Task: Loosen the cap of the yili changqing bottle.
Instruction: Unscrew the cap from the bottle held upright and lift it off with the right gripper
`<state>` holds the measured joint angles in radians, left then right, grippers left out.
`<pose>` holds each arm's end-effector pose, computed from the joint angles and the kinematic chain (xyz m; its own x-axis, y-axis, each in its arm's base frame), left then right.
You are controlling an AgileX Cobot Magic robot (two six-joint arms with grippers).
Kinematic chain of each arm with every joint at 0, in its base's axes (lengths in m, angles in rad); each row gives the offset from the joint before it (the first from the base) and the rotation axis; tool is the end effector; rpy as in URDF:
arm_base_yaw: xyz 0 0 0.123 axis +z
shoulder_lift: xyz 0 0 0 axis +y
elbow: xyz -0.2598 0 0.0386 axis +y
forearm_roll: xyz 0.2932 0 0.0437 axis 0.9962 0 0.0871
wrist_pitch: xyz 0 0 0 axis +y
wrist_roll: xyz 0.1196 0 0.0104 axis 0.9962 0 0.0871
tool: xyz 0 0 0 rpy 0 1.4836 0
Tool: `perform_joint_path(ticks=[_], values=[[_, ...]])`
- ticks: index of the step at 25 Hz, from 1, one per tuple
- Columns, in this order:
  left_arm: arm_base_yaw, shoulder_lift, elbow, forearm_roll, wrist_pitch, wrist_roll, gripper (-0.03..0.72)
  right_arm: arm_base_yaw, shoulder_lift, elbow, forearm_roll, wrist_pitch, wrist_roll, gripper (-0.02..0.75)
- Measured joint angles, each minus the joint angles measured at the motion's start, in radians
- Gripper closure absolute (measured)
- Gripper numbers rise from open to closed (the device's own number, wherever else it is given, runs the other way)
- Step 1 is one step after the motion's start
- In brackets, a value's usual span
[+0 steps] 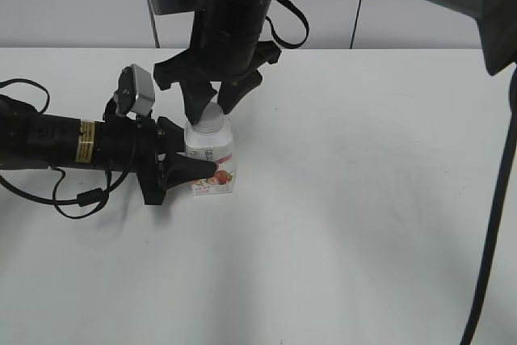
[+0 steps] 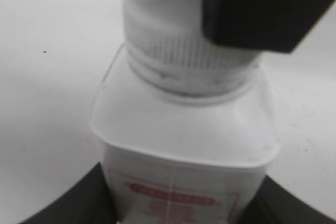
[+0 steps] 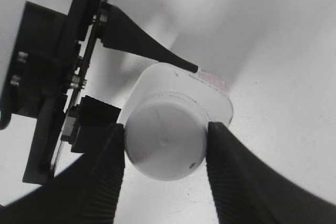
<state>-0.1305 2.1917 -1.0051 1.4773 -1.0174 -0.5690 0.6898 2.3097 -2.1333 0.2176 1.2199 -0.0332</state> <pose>0.3537 -0.1490 0.0045 -0.1368 0.4119 -0.9009 0.9709 0.2363 -0.0395 0.3942 0.3567 0.1673 -0.7712 -0.5821 -0.2576 -0.6325 0.7465 0.2066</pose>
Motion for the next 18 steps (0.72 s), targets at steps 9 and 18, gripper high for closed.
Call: perform_joint_path(ticks=[9, 18], values=[[0.002, 0.000, 0.000, 0.005, 0.000, 0.000, 0.333, -0.001, -0.001, -0.004, -0.003, 0.001, -0.244, 0.479], [0.002, 0.000, 0.000, 0.005, 0.000, 0.000, 0.333, 0.000, 0.000, -0.002, 0.028, -0.002, -0.139, 0.276]])
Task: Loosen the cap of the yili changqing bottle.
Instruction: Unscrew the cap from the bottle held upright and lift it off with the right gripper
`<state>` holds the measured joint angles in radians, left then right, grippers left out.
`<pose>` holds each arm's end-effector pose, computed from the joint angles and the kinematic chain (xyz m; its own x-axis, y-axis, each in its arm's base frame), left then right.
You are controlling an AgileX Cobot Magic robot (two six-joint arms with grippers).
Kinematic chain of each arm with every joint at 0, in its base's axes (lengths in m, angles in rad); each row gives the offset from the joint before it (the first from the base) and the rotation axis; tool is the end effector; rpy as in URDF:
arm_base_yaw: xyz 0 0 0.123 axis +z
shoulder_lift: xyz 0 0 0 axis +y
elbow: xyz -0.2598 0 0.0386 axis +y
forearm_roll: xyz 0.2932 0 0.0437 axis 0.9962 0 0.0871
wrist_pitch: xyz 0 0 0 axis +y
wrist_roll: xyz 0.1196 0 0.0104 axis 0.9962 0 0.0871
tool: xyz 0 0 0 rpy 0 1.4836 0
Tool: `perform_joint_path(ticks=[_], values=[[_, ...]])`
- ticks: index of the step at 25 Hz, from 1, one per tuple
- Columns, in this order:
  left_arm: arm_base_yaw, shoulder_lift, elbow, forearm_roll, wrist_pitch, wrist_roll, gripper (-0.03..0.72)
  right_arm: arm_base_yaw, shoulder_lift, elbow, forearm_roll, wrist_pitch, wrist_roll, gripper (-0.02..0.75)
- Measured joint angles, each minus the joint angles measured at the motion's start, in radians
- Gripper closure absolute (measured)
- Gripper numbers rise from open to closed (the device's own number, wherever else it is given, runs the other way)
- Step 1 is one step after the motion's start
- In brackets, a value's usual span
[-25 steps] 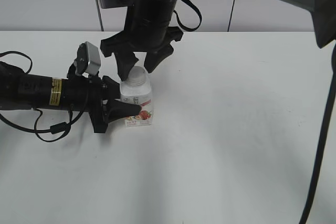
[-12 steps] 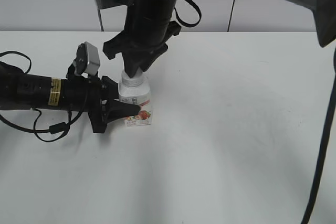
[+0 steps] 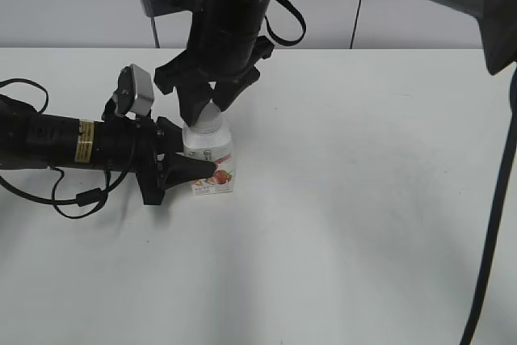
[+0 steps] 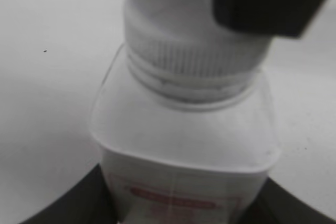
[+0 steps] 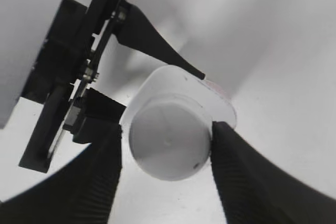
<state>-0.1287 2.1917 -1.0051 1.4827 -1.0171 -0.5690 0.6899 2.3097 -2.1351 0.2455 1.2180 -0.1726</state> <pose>0.3535 -0.1483 0.0042 -0.1354 0.4147 -0.8998 0.9716 0.2336 -0.0385 0.3926 0.3594 0.1687 -0.6820 -0.6715 -0.2898 -0.7290 0.6561 0.1952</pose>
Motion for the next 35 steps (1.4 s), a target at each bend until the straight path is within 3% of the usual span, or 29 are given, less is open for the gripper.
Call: perform_joint_path(ticks=[3, 8, 11, 15, 21, 30, 35], values=[[0.000, 0.000, 0.000, -0.002, 0.000, 0.000, 0.333, 0.003, 0.003, 0.001, 0.009, 0.001, 0.012, 0.195], [-0.001, 0.000, 0.000, -0.002, 0.000, 0.000, 0.333, 0.004, 0.011, 0.002, -0.027, 0.002, 0.016, 0.177], [-0.001, 0.000, 0.000, -0.002, 0.000, 0.000, 0.333, 0.004, 0.011, 0.002, -0.050, 0.002, 0.016, 0.223], [-0.001, 0.000, 0.000, -0.004, 0.000, 0.000, 0.333, 0.006, 0.011, 0.002, -0.049, 0.002, 0.016, 0.345], [-0.002, 0.000, 0.000, -0.004, 0.000, 0.000, 0.333, 0.006, 0.011, 0.002, -0.049, 0.002, -0.018, 0.347], [-0.002, 0.000, 0.000, -0.004, 0.001, 0.000, 0.336, 0.006, 0.010, 0.002, -0.055, 0.002, -0.761, 0.347], [-0.002, 0.000, 0.000, -0.004, 0.001, 0.000, 0.336, 0.006, 0.010, -0.019, -0.058, 0.010, -0.859, 0.348]])
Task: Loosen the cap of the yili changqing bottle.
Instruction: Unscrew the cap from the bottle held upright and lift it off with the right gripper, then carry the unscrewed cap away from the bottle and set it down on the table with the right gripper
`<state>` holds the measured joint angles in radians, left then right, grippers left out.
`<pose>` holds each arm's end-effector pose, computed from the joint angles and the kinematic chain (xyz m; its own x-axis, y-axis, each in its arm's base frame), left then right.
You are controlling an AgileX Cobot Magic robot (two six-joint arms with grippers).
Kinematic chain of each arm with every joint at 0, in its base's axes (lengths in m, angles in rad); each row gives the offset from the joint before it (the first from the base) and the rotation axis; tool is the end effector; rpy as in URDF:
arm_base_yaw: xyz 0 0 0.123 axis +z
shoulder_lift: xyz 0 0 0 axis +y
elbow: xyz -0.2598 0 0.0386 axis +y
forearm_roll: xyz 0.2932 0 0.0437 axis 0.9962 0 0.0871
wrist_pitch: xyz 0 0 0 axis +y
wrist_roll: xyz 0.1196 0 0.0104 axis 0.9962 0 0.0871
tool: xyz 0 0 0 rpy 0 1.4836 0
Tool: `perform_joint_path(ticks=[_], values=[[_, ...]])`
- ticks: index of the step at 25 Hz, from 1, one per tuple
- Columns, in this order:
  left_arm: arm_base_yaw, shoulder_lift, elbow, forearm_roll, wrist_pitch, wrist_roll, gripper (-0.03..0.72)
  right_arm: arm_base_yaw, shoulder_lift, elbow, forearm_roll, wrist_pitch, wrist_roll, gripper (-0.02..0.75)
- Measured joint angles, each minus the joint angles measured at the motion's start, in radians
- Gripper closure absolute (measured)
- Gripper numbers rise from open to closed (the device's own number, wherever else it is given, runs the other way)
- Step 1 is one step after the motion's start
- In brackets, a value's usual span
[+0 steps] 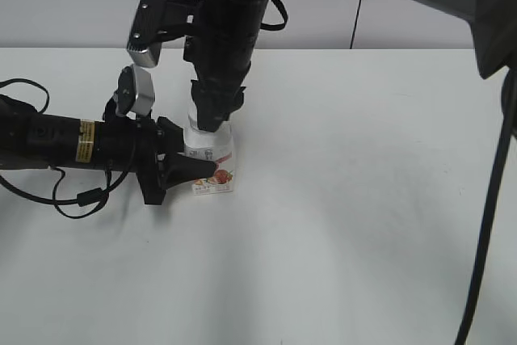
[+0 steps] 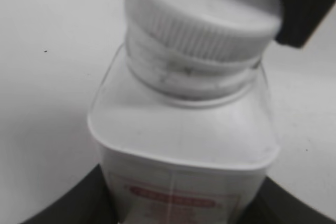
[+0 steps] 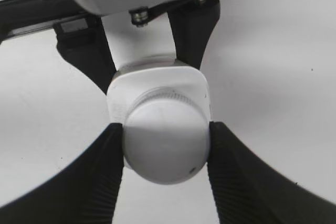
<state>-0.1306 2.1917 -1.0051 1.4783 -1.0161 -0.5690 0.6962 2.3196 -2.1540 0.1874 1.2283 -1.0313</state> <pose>0.3537 -0.1489 0.0043 -0.1366 0.4134 -0.9003 0.9710 0.2359 -0.0390 0.3954 0.3580 0.1679 0.1301 -0.9480 -0.2904 -0.9875 -0.0976 -0.1235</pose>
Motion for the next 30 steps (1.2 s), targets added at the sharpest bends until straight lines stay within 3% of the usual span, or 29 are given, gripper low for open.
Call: perform_joint_path(ticks=[9, 11, 16, 19, 30], values=[[0.000, 0.000, 0.000, -0.003, 0.001, -0.003, 0.337, 0.000, -0.043, -0.049, -0.002, -0.001, 0.139, 0.348], [0.000, 0.000, 0.000, -0.003, 0.001, -0.003, 0.337, 0.000, -0.061, -0.050, -0.028, -0.001, 0.310, 0.349], [0.000, 0.000, 0.000, -0.003, 0.002, -0.003, 0.337, -0.013, -0.077, -0.052, -0.149, -0.001, 0.988, 0.349], [0.000, 0.000, 0.000, -0.002, 0.000, -0.003, 0.337, -0.024, -0.077, -0.052, -0.157, -0.001, 1.174, 0.349], [0.000, 0.000, 0.000, -0.002, 0.001, -0.003, 0.337, -0.073, -0.118, 0.037, -0.172, -0.003, 1.223, 0.349]])
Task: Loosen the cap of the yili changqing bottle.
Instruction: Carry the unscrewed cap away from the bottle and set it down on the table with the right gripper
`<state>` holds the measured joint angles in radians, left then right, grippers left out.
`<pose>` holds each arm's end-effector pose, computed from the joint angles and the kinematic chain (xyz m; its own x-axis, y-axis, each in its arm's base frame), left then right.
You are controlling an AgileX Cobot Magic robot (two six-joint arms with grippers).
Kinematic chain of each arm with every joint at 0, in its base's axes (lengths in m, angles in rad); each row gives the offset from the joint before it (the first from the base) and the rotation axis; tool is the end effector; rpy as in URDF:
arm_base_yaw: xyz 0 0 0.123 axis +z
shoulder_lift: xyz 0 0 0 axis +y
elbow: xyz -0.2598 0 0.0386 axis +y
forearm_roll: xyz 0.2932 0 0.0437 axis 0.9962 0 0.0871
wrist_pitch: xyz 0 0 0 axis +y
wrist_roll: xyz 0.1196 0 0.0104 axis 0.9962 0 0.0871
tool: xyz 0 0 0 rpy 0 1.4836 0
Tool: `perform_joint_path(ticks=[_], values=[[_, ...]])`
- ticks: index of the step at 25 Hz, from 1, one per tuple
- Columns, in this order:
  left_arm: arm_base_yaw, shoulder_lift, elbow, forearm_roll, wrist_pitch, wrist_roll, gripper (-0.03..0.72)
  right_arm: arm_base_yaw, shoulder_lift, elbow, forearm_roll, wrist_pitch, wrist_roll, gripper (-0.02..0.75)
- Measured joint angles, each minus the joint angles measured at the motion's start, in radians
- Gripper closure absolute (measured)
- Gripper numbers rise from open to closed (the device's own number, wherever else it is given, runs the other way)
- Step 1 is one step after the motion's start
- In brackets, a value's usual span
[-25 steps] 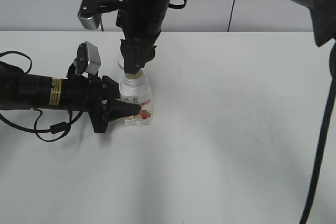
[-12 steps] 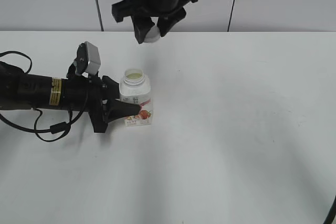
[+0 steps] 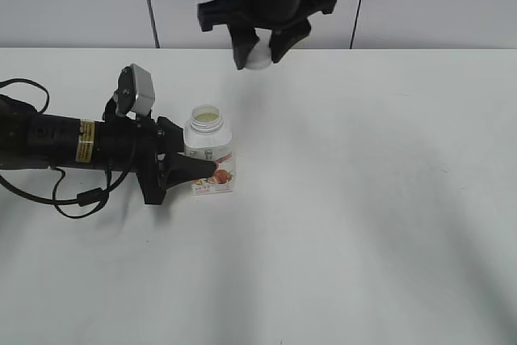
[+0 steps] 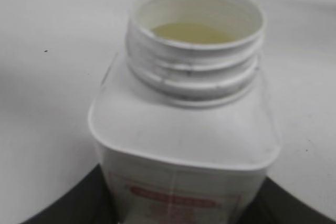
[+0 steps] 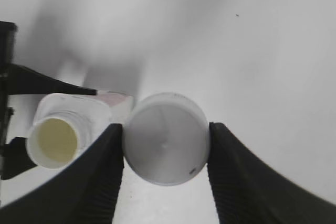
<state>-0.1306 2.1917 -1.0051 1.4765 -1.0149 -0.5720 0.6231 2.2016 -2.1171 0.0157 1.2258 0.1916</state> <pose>0.3539 -0.1489 0.0043 -0.1405 0.4126 -0.9000 0.9701 0.2393 -0.0417 0.4221 0.3055 0.2160 -0.8637 -0.3797 -0.3315 -0.4269 0.9007 0.0803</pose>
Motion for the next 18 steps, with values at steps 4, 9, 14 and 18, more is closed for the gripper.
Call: perform_joint_path(ticks=[4, 9, 14, 18], values=[[0.000, 0.000, 0.000, 0.000, 0.000, 0.000, 0.337, -0.063, -0.062, 0.112, -0.009, 0.000, -0.001, 0.349], [0.000, 0.000, 0.000, -0.001, -0.001, 0.000, 0.337, -0.137, -0.141, 0.272, -0.016, 0.000, -0.036, 0.349], [0.000, 0.002, 0.000, -0.001, -0.013, 0.000, 0.337, -0.198, -0.190, 0.448, -0.016, -0.019, -0.042, 0.349], [0.000, 0.007, 0.000, -0.001, -0.025, 0.000, 0.337, -0.227, -0.191, 0.581, -0.023, -0.139, -0.042, 0.349]])
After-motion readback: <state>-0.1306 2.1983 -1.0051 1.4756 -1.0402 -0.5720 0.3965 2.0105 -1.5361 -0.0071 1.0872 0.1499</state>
